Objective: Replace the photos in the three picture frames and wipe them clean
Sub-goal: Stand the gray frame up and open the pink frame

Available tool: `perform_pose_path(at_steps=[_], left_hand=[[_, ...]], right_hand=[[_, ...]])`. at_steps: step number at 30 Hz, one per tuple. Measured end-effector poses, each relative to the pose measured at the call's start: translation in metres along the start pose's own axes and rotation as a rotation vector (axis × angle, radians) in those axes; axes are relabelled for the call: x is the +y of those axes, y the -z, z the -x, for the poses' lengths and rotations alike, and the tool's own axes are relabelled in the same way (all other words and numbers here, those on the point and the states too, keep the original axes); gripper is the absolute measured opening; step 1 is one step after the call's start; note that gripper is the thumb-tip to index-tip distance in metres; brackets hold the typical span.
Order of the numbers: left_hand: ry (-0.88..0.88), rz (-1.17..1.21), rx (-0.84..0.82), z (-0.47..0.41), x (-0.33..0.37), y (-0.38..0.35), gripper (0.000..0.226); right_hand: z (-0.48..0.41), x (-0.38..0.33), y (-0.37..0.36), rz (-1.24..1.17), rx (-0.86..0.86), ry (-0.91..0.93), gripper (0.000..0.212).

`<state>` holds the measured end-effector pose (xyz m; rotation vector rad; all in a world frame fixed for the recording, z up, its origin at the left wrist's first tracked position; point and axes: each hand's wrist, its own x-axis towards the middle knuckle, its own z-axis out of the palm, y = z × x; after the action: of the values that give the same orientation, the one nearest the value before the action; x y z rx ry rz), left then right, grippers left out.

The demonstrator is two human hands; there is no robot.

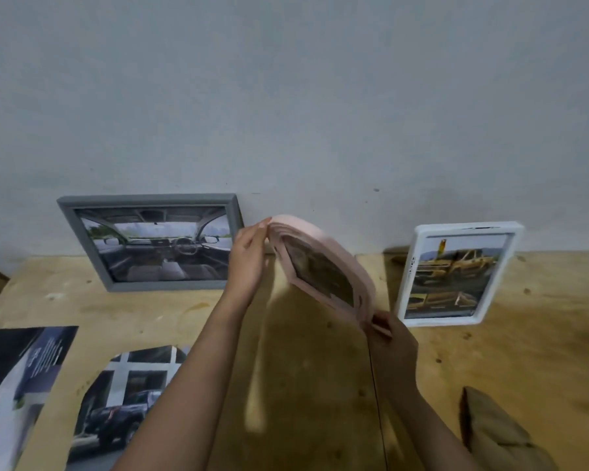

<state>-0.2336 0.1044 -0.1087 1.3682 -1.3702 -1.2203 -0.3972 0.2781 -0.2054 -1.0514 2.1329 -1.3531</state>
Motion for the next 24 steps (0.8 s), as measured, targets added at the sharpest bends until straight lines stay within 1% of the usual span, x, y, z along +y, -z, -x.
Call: perform_pose_path(at_steps=[2, 4, 7, 10, 12, 14, 16, 17, 19, 21, 24], left_hand=[[0.041, 0.034, -0.139, 0.009, 0.002, 0.017, 0.033], [0.061, -0.012, -0.263, 0.020, -0.001, 0.033, 0.033], [0.072, -0.142, -0.411, 0.039, -0.020, 0.050, 0.036], [0.087, -0.250, -0.516, 0.061, -0.048, 0.060, 0.040], [0.088, -0.297, -0.548, 0.070, -0.069, 0.063, 0.040], [0.111, -0.334, -0.572, 0.076, -0.087, 0.066, 0.041], [0.129, -0.380, -0.574, 0.082, -0.103, 0.067, 0.041], [0.129, -0.408, -0.565, 0.086, -0.111, 0.067, 0.041], [0.112, -0.462, -0.562, 0.095, -0.124, 0.066, 0.041], [0.075, -0.516, -0.588, 0.102, -0.137, 0.065, 0.039], [0.055, -0.573, -0.593, 0.110, -0.148, 0.065, 0.042]], right_hand=[[0.019, 0.002, 0.011, 0.068, 0.034, 0.072, 0.012], [0.039, 0.004, 0.023, 0.165, 0.059, 0.159, 0.017], [0.074, 0.009, 0.039, 0.238, 0.064, 0.184, 0.027], [0.109, 0.018, 0.043, 0.361, 0.053, 0.216, 0.024], [0.132, 0.027, 0.039, 0.463, 0.020, 0.268, 0.019], [0.154, 0.036, 0.036, 0.523, 0.014, 0.293, 0.006], [0.174, 0.044, 0.030, 0.528, 0.013, 0.282, 0.022], [0.182, 0.048, 0.027, 0.533, 0.005, 0.287, 0.026], [0.195, 0.053, 0.023, 0.562, -0.050, 0.328, 0.030], [0.203, 0.057, 0.021, 0.551, -0.107, 0.359, 0.038], [0.211, 0.048, 0.030, 0.435, -0.131, 0.323, 0.038]])
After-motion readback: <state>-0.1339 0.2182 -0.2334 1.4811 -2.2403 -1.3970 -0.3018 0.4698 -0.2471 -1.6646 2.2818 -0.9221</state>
